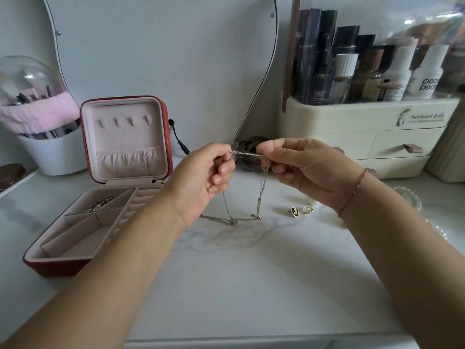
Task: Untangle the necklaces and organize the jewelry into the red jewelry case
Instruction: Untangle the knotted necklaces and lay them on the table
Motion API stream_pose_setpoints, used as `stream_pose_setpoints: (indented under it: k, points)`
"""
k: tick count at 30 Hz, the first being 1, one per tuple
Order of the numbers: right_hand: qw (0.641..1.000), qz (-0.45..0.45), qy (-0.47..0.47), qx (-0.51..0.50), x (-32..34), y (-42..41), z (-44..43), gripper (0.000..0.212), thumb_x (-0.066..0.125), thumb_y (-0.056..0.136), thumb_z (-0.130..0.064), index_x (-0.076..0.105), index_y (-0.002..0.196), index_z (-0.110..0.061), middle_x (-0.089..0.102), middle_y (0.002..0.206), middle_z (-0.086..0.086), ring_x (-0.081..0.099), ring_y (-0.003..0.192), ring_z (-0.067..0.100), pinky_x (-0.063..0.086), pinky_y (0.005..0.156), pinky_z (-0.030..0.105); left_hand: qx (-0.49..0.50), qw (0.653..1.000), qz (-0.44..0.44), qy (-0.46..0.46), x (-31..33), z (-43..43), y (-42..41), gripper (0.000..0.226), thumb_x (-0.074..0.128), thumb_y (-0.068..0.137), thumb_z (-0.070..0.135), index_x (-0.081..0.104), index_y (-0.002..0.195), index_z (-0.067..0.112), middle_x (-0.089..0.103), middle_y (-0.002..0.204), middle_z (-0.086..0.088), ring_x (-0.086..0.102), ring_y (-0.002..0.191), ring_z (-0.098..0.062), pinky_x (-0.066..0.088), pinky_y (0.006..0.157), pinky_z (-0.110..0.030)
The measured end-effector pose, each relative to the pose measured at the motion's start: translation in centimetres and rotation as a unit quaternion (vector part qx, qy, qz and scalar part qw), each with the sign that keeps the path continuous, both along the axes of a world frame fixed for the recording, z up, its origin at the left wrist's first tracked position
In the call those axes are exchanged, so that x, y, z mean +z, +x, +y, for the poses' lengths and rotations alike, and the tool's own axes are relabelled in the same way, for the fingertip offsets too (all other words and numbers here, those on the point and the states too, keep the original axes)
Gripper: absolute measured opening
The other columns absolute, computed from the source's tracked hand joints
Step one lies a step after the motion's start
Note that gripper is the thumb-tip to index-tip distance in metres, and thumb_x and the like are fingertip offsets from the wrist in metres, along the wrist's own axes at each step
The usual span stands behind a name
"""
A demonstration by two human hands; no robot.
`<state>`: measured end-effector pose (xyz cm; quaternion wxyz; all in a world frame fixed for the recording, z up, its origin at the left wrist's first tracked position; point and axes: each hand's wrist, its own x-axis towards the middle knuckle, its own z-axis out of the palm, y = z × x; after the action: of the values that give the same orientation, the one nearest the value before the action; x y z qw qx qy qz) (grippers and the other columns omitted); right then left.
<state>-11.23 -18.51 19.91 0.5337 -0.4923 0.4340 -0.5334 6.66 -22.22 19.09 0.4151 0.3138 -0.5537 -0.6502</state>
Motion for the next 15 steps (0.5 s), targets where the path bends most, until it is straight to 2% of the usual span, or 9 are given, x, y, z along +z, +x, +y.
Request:
stream_pose_setpoints:
  k: [2,5,7,10,12,15]
  points:
    - [1.000,-0.005,-0.010,-0.018,-0.03,-0.11,-0.09,0.006,0.063,0.084,-0.007,0.066,0.089,-0.006,0.059,0.067,0.000,0.046,0.058,0.006,0.040,0.050,0.013,0.012,1.000,-0.024,-0.012,-0.04,-0.06,0.10,0.027,0.043,0.096,0.018,0.040,0.069,0.018,0.031,0.053,0.005,0.021,0.044,-0.007,0.012,0.042,-0.021]
    - [0.999,-0.018,-0.029,-0.040,0.12,-0.30,-0.15,0.010,0.059,0.086,0.000,0.065,0.087,-0.009,0.059,0.066,-0.002,0.049,0.060,0.006,0.042,0.056,0.014,0.037,0.996,-0.066,-0.054,-0.17,0.14,0.22,0.023,0.060,0.088,0.022,0.046,0.069,0.019,0.027,0.049,0.009,0.019,0.042,-0.006,0.010,0.041,-0.019]
    - [0.998,-0.027,-0.039,-0.041,0.27,-0.33,-0.09,0.013,0.058,0.086,0.001,0.064,0.087,-0.010,0.059,0.065,-0.004,0.050,0.060,0.004,0.042,0.059,0.015,0.036,0.994,-0.074,-0.073,-0.08,0.50,0.17,0.016,0.067,0.076,0.031,0.059,0.083,0.019,0.025,0.049,0.011,0.018,0.042,-0.006,0.012,0.039,-0.017]
    - [0.998,-0.027,-0.053,-0.024,0.35,-0.23,0.05,0.013,0.057,0.086,0.002,0.063,0.086,-0.009,0.058,0.068,-0.001,0.051,0.060,0.005,0.043,0.059,0.015,0.020,0.991,-0.094,-0.092,-0.02,0.79,0.09,0.035,0.067,0.070,0.036,0.068,0.101,0.018,0.023,0.050,0.011,0.018,0.042,-0.007,0.012,0.040,-0.018]
    - [0.998,-0.027,-0.064,-0.009,0.35,-0.11,0.13,0.012,0.057,0.085,0.003,0.062,0.084,-0.008,0.057,0.069,0.001,0.051,0.060,0.006,0.043,0.059,0.015,0.007,0.990,-0.103,-0.099,-0.10,0.84,0.03,0.033,0.067,0.074,0.035,0.070,0.103,0.019,0.027,0.052,0.009,0.021,0.044,-0.007,0.014,0.041,-0.019]
    - [0.997,-0.027,-0.077,0.004,0.32,0.06,0.17,0.010,0.059,0.082,0.002,0.060,0.083,-0.008,0.058,0.066,0.000,0.051,0.058,0.006,0.043,0.058,0.016,-0.006,0.990,-0.101,-0.102,-0.42,0.76,-0.12,0.022,0.069,0.075,0.031,0.073,0.095,0.021,0.042,0.063,0.000,0.037,0.051,-0.010,0.029,0.041,-0.019]
